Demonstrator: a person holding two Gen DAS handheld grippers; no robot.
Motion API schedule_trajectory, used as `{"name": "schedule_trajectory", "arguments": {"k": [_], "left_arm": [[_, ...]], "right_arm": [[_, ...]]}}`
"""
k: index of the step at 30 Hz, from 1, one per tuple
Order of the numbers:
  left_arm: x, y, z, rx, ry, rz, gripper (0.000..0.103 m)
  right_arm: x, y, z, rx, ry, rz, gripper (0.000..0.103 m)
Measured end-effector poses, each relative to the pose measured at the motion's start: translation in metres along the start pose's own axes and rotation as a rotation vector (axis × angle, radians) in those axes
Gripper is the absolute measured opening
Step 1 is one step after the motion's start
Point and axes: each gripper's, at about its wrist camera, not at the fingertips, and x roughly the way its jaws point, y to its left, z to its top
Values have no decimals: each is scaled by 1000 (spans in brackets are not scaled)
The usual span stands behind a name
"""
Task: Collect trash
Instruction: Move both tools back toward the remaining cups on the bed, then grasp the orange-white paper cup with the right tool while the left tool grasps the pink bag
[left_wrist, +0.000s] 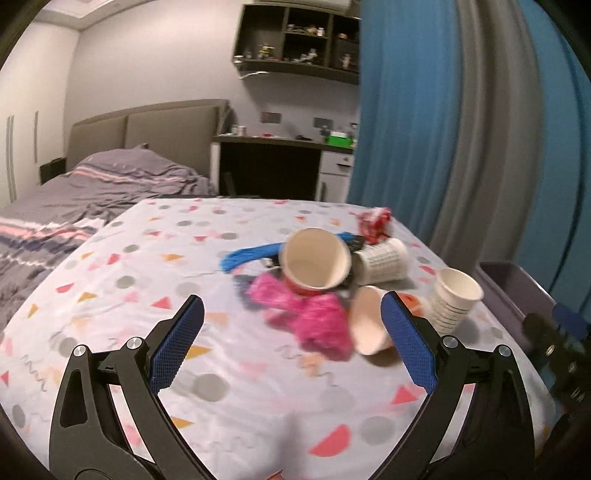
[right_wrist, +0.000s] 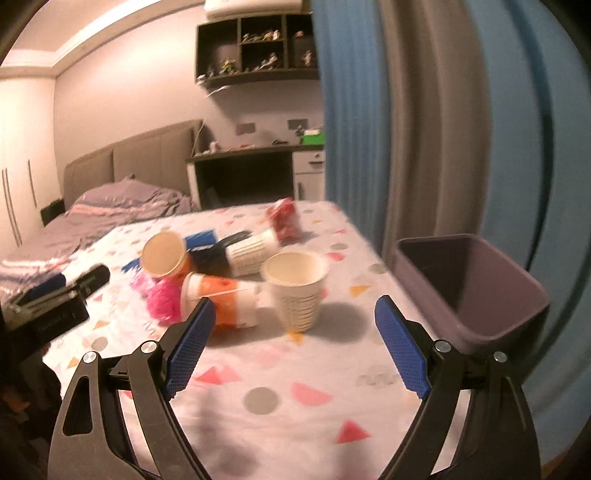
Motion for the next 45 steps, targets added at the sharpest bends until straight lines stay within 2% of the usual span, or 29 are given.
{"name": "schedule_trajectory", "arguments": {"k": [4, 10, 14, 19, 25, 30, 35, 45], "left_arm": [[-4, 23, 1, -34, -11, 43, 95], [-11, 61, 0, -100, -23, 87, 95], [-12, 81, 1, -133, -27, 105, 95], [-9, 90, 0, -141, -21, 96, 95], [-3, 87, -2, -127, -9, 58, 95], [4, 78, -4, -105, 5, 24, 95], [10, 65, -6, -75, 27, -14, 95], [20, 31, -7, -16, 91, -57, 95]], "right_arm": [[17, 29, -4, -41, 44, 20, 85], [43, 66, -6, -99, 83, 33, 75], [62, 84, -3, -123, 108, 11, 70], [91, 98, -2, -144, 170, -49, 58], [105, 102, -7, -142, 215, -104, 37], [105, 97, -14, -138, 243, -149, 12], [96, 91, -17, -135, 224, -150, 4], [69, 68, -16, -97, 170, -69, 4]]}}
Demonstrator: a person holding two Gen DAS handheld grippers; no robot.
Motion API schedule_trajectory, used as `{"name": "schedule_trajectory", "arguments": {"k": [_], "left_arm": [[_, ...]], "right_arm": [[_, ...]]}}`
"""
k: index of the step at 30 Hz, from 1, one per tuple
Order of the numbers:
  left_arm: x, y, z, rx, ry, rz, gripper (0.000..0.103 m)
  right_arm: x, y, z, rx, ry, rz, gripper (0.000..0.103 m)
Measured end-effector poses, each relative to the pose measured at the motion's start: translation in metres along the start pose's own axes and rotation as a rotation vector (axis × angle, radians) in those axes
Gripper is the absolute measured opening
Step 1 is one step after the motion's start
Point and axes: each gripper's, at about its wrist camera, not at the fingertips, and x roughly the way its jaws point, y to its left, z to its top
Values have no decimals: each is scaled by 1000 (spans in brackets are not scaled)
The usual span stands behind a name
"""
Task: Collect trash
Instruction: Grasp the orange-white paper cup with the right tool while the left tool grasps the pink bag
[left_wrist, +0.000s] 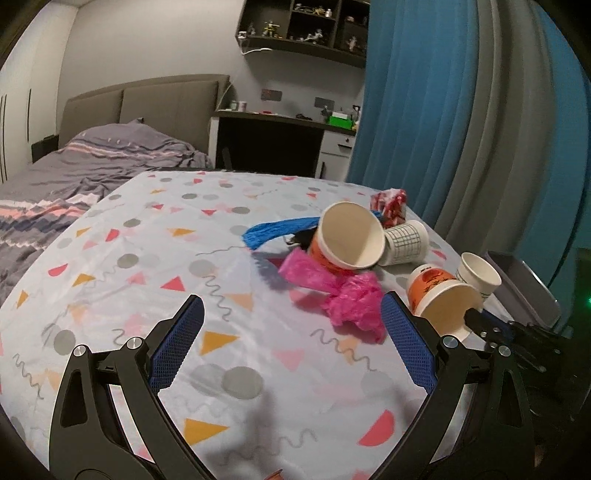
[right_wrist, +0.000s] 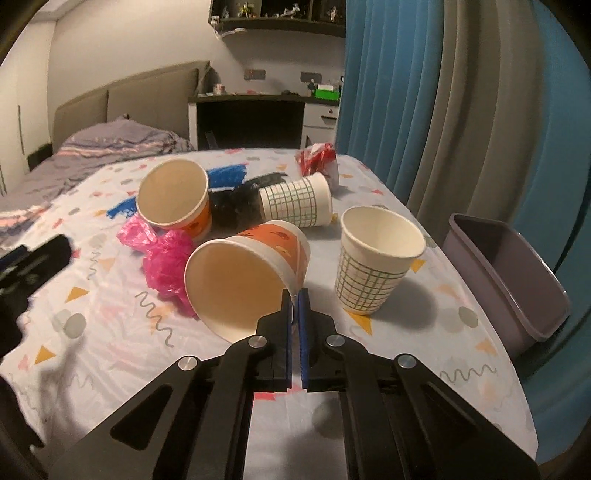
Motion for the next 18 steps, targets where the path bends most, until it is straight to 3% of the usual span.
{"name": "schedule_trajectory", "arguments": {"k": [10, 18], "left_arm": [[38, -36, 6, 16, 52, -5, 94], [75, -44, 3, -28, 169, -4, 68]], "right_arm": [[-39, -41, -6, 47, -88, 44, 4], [-52, -67, -12, 84, -106, 84, 4]]}}
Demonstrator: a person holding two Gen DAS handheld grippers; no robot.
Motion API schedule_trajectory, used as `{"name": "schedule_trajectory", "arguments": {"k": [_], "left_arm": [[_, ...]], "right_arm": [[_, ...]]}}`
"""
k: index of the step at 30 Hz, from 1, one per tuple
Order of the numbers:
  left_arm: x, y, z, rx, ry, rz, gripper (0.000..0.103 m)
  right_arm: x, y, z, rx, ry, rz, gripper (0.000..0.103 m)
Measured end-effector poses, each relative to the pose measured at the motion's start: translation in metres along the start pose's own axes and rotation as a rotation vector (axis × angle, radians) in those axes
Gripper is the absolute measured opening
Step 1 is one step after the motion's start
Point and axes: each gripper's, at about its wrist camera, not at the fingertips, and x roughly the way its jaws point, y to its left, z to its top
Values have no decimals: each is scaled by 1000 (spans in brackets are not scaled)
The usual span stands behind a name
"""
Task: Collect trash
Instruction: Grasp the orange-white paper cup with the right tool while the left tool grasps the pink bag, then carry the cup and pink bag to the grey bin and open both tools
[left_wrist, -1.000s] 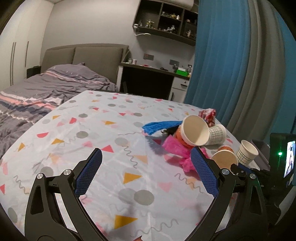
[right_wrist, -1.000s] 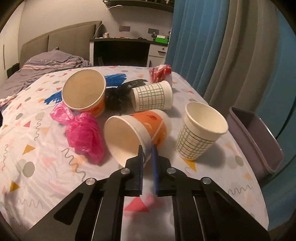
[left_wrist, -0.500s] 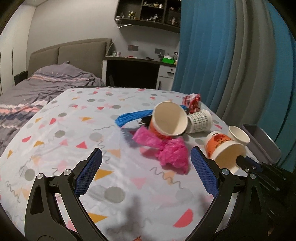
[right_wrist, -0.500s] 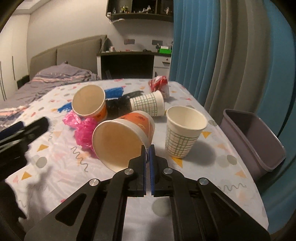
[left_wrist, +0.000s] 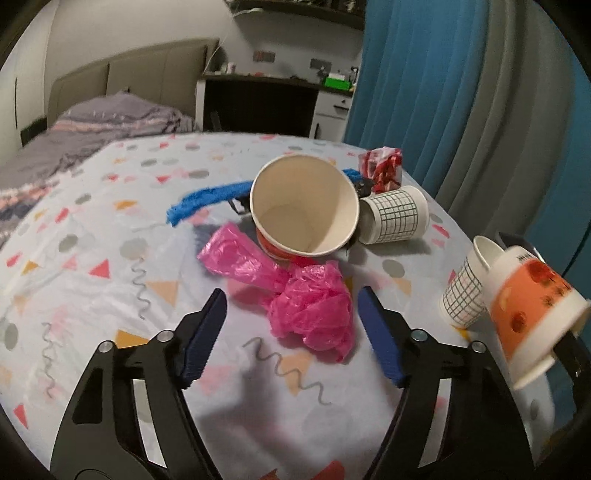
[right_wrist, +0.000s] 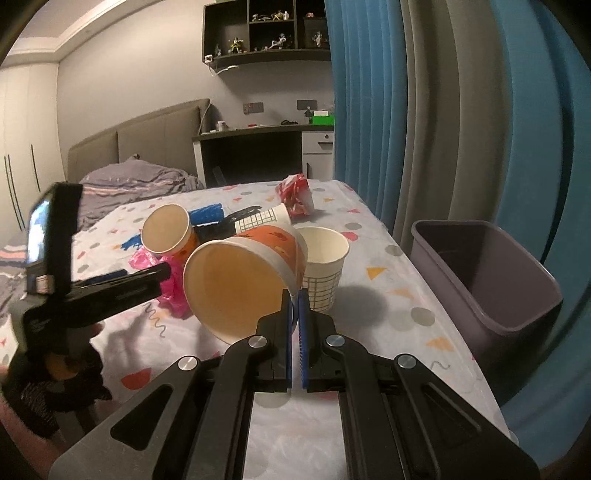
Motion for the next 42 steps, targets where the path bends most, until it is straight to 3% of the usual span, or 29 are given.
{"name": "schedule_trajectory", "arguments": {"k": [4, 9, 15, 28, 42], "left_arm": [[10, 3, -2, -25, 53, -17, 55], [11, 3, -5, -22, 70, -54, 32], [0, 9, -11, -58, 70, -89, 22], [-63, 20, -30, -36, -10, -132, 21], [-88, 12, -29, -17, -68, -150, 21]], "right_arm": [[-7, -6, -2, 10, -12, 30, 4], [-13, -10, -4, 17, -18, 57, 4], [-21, -11, -3, 11, -34, 66, 4], [-33, -10, -2, 14, -52, 71, 4], [-50, -20, -4, 28, -76, 54, 4]]}}
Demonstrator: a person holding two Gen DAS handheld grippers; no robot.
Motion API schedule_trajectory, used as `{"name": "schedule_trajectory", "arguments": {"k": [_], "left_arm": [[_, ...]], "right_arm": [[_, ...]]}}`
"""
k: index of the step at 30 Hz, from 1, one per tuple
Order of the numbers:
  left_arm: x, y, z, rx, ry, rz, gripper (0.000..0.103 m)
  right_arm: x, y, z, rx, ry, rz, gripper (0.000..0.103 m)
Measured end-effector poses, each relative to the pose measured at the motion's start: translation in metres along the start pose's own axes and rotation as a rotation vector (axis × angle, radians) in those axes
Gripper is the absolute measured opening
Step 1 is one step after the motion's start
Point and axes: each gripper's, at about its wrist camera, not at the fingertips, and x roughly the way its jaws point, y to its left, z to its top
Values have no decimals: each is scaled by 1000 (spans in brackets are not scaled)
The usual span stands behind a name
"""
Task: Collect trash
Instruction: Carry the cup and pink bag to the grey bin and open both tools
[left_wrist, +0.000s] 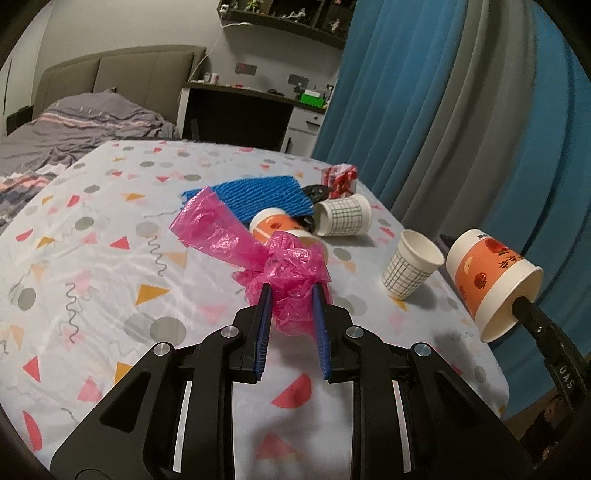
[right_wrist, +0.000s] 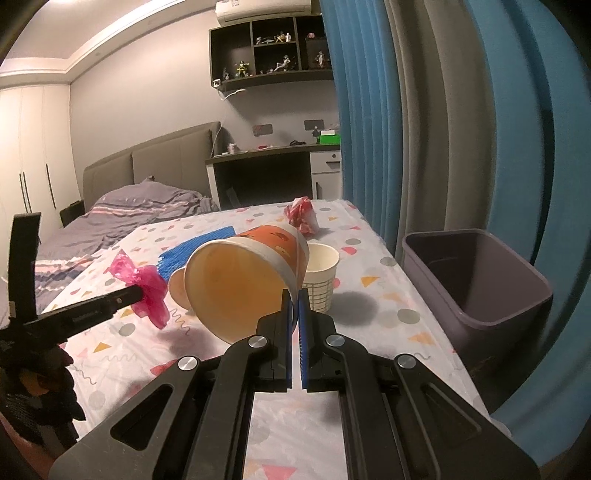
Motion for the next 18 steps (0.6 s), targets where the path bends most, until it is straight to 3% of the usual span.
{"name": "schedule_trajectory", "arguments": {"k": [10, 18], "left_arm": [[-16, -36, 18, 83, -69, -47, 21], [-4, -94, 38, 181, -95, -142, 21]], "right_arm": [[-14, -24, 9, 30, -50, -46, 4], [-23, -65, 25, 64, -104, -134, 4]]}}
